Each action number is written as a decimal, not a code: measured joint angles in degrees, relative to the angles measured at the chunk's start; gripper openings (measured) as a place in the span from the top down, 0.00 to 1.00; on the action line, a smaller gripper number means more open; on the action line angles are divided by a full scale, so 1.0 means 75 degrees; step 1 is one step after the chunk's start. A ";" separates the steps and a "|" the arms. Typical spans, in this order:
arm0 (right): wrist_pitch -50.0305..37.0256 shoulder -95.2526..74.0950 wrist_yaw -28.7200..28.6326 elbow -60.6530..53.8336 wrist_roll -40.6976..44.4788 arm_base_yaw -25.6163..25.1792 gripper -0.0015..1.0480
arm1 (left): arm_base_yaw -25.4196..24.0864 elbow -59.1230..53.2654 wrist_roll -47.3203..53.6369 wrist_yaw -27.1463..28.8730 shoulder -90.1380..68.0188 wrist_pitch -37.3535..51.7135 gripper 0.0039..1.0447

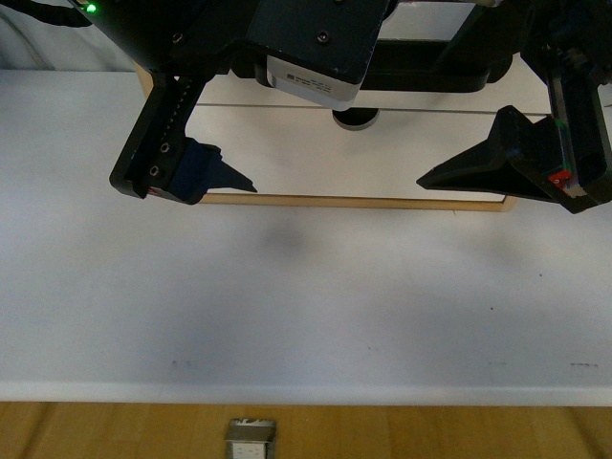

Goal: Pull drawer

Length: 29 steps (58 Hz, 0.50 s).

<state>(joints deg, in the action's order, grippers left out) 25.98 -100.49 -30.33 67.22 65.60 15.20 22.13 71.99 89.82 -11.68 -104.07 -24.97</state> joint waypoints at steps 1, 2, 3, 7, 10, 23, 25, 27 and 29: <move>0.0082 0.0003 -0.0017 0.0020 0.0029 0.0003 0.09 | 0.0000 0.0000 0.0006 0.0000 0.0000 -0.0041 0.06; 0.0149 0.0003 -0.0032 0.0038 0.0055 0.0009 0.09 | 0.0000 0.0000 0.0023 0.0006 0.0009 -0.0090 0.06; 0.0204 0.0006 -0.0035 0.0044 0.0090 0.0009 0.09 | 0.0000 0.0000 0.0029 0.0009 0.0020 -0.0146 0.06; 0.0379 0.0044 -0.0052 0.0047 0.0233 0.0023 0.09 | 0.0006 -0.0012 0.0061 0.0020 0.0073 -0.0265 0.06; 0.0455 0.0064 -0.0058 0.0044 0.0294 0.0029 0.09 | 0.0023 -0.0044 0.0087 0.0026 0.0114 -0.0321 0.06; 0.0810 0.0256 -0.0079 -0.0064 0.0460 0.0082 0.09 | 0.0140 -0.0283 0.0251 0.0125 0.0379 -0.0498 0.06; 0.0836 0.0283 -0.0079 -0.0085 0.0472 0.0090 0.09 | 0.0163 -0.0338 0.0271 0.0149 0.0437 -0.0519 0.06; 0.0874 0.0332 -0.0079 -0.0128 0.0478 0.0108 0.09 | 0.0181 -0.0405 0.0283 0.0152 0.0495 -0.0516 0.06; 0.0930 0.0385 -0.0076 -0.0166 0.0490 0.0125 0.09 | 0.0195 -0.0460 0.0309 0.0166 0.0545 -0.0493 0.06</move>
<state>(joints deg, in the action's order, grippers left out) 32.95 -97.60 -30.89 65.98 69.28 16.14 23.59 68.53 92.14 -10.44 -99.98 -28.67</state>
